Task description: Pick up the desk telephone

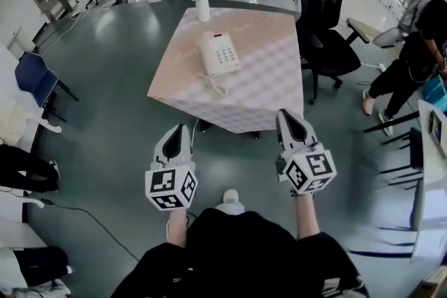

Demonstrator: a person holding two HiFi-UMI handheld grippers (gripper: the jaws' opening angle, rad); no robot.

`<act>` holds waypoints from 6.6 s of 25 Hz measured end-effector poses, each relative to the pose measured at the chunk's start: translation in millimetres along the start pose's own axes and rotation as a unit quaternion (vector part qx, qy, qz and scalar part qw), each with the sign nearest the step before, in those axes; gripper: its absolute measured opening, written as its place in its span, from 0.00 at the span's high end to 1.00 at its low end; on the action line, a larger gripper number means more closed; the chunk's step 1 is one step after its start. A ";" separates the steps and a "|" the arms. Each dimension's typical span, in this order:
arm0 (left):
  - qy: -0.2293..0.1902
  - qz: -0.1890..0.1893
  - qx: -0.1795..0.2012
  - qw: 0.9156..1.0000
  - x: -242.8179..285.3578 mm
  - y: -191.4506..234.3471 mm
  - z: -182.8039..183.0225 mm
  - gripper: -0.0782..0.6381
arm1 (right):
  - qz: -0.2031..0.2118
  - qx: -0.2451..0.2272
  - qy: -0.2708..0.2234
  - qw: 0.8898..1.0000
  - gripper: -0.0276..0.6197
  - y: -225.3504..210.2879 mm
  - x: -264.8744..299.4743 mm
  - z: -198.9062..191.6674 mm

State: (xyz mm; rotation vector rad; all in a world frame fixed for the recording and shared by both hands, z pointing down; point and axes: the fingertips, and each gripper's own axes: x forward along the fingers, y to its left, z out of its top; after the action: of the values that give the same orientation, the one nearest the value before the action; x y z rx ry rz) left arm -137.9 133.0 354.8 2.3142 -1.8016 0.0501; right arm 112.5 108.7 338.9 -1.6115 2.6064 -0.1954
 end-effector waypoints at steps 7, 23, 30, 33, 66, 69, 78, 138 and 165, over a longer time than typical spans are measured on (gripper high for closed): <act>0.006 -0.017 -0.001 1.000 45.9 13.0 0.0 0.89 | -0.009 0.014 0.002 1.000 0.97 -15.8 38.0 -6.6; 0.031 -0.004 -0.011 0.999 111.5 30.8 -14.5 0.89 | 0.005 0.003 0.036 0.999 0.97 -49.0 110.0 -28.6; 0.039 0.020 -0.025 0.999 167.2 43.9 -8.6 0.89 | 0.032 0.007 0.048 0.998 0.97 -78.9 177.1 -27.2; 0.047 0.035 -0.042 0.997 191.2 50.3 -8.9 0.89 | 0.049 0.012 0.054 0.997 0.97 -90.4 207.9 -24.9; 0.180 0.067 -0.150 0.970 387.4 99.4 -90.5 0.89 | 0.148 0.086 0.212 0.962 0.97 -148.0 429.4 -141.0; 0.197 0.066 -0.155 0.966 399.0 105.2 -98.0 0.89 | 0.136 0.093 0.219 0.962 0.97 -152.8 441.4 -150.1; 0.213 0.043 -0.189 0.958 433.6 118.2 -110.8 0.73 | 0.109 0.164 0.237 0.951 0.85 -160.5 474.0 -181.5; 0.286 -0.002 -0.301 0.910 467.1 98.5 -137.5 0.44 | 0.080 0.332 0.351 0.872 0.65 -150.7 482.5 -214.5; 0.246 -0.015 -0.279 0.928 421.2 60.8 -57.8 0.44 | 0.093 0.328 0.295 0.893 0.66 -138.2 439.5 -118.6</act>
State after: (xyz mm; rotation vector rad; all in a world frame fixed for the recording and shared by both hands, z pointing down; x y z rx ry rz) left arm -84.0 -272.8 484.7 1.7283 -1.3105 0.0907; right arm 23.2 -337.0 479.2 -1.1572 2.5667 -1.5688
